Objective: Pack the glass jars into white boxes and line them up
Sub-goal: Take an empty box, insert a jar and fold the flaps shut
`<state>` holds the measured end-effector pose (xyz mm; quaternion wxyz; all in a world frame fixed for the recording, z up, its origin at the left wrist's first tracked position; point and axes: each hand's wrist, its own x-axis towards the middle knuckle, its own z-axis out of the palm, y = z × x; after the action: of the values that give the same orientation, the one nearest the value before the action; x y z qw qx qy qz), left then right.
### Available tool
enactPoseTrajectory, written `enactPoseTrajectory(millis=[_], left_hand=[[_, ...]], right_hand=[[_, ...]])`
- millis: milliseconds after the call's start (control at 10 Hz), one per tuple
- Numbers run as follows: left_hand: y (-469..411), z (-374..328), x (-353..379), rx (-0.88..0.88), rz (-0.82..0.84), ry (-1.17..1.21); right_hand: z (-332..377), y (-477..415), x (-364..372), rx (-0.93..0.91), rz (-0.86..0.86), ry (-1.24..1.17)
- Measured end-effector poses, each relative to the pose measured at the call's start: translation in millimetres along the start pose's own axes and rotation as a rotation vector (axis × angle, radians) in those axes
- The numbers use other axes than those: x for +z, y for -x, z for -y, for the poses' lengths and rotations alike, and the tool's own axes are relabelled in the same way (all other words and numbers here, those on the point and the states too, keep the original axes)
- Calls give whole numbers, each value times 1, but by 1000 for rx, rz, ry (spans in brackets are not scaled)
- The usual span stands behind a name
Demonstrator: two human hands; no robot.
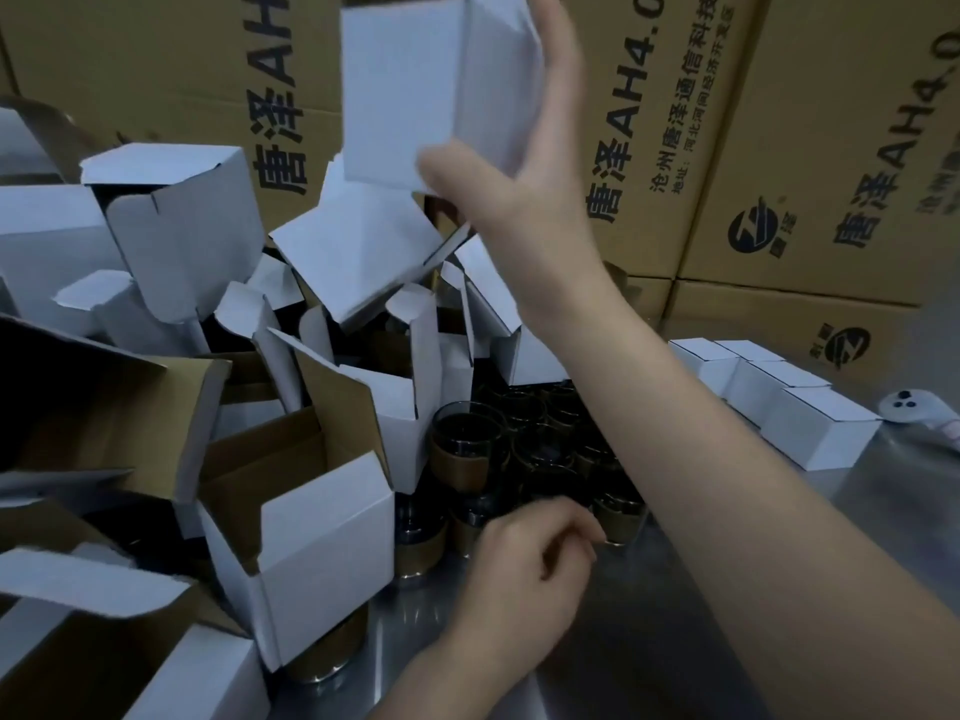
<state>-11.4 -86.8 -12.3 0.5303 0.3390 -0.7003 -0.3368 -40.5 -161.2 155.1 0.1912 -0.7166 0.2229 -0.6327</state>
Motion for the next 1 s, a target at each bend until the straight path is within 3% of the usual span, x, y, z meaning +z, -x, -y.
enactPoseTrajectory(millis=[100,200,400,500,600,800,1000], left_hand=[[-1,18,4,62,-234,-40],[-1,23,4,102,-389,-17],[-3,8,-4,29,-597,189],[-6,0,-10,-26,-579,347],[-5,-4,-16,-6,-528,290],[-3,-15,-19,72,-216,100],[2,-15,-19,92,-214,-135]], right_hand=[[-9,62,-51,-19,87,-124],[-20,89,-63,155,36,-177],[-45,147,-90,294,174,-196],[-50,162,-102,369,253,-157],[-51,171,-112,382,355,-107],[-53,185,-117,427,490,-95],[-55,189,-119,421,525,-31]])
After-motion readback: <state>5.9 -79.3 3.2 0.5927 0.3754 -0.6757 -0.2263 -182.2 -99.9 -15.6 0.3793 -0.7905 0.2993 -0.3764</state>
